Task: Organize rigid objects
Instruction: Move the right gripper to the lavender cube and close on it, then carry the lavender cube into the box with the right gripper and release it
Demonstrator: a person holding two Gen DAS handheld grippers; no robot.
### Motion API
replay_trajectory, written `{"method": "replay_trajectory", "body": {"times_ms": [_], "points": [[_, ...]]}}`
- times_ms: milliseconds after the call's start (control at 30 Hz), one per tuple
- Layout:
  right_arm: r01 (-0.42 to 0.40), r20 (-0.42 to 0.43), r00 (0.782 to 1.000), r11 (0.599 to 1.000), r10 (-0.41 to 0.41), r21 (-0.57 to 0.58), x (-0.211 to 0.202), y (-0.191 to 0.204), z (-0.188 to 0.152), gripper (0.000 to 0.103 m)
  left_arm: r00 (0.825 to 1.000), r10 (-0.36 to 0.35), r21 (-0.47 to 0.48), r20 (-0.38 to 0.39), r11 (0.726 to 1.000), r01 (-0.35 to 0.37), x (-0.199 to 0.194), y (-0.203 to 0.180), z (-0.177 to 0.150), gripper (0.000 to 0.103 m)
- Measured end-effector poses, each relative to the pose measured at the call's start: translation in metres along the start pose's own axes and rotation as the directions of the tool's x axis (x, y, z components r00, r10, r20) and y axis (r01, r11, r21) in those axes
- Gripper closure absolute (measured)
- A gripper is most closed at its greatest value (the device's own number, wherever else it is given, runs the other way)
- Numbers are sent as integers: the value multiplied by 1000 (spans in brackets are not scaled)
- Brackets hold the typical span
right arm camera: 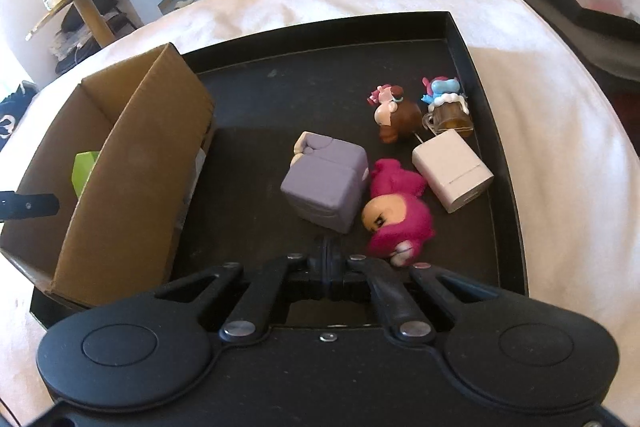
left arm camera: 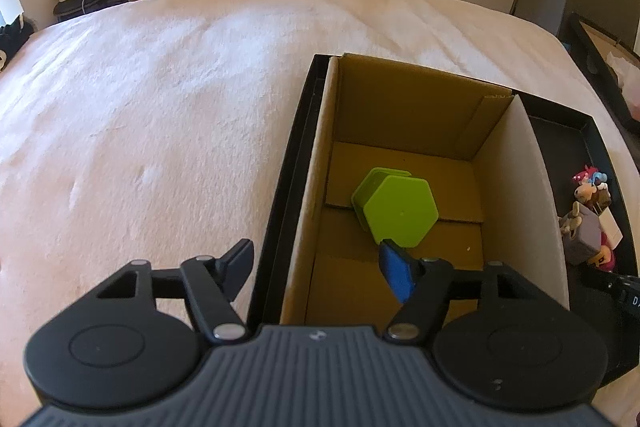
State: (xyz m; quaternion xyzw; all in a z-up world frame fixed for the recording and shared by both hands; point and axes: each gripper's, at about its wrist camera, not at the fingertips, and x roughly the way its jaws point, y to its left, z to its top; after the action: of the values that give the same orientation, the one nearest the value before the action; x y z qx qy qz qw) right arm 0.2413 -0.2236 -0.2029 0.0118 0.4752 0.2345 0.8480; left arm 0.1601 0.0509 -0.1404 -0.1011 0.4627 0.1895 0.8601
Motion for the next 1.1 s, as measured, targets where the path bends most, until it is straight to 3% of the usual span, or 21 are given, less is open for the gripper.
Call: {"method": "replay_trajectory", "body": {"times_ms": [100,167,233,600,800,867,1100], "points": [[-3,7,1000,1000,3,4,-3,-2,2,97,1000,-2,-3,4,1000,2,-1,1,0,34],[-6,19,1000,1000,6,9,-5,-3,2,61,1000,-7,0,7,1000,7,-2,0,-1,34],[-9,34,999,1000,9,16,-6,-6,1,48,1000,-9,1,11,1000,9,-3,0,-1,34],[-11,27,1000,999,9,47,11,5,15,49,1000,-21,-13,17,1000,21,-1,7,1,34],[26,22,999,996,-28,91,30,10,25,47,1000,-22,-11,17,1000,23,2,9,1,34],[46,28,998,995,-49,85,34,11,27,59,1000,-24,-11,13,1000,25,4,9,1,34],[62,51,997,996,-66,67,24,17,33,60,998,-52,-10,24,999,53,4,8,-1,34]]}}
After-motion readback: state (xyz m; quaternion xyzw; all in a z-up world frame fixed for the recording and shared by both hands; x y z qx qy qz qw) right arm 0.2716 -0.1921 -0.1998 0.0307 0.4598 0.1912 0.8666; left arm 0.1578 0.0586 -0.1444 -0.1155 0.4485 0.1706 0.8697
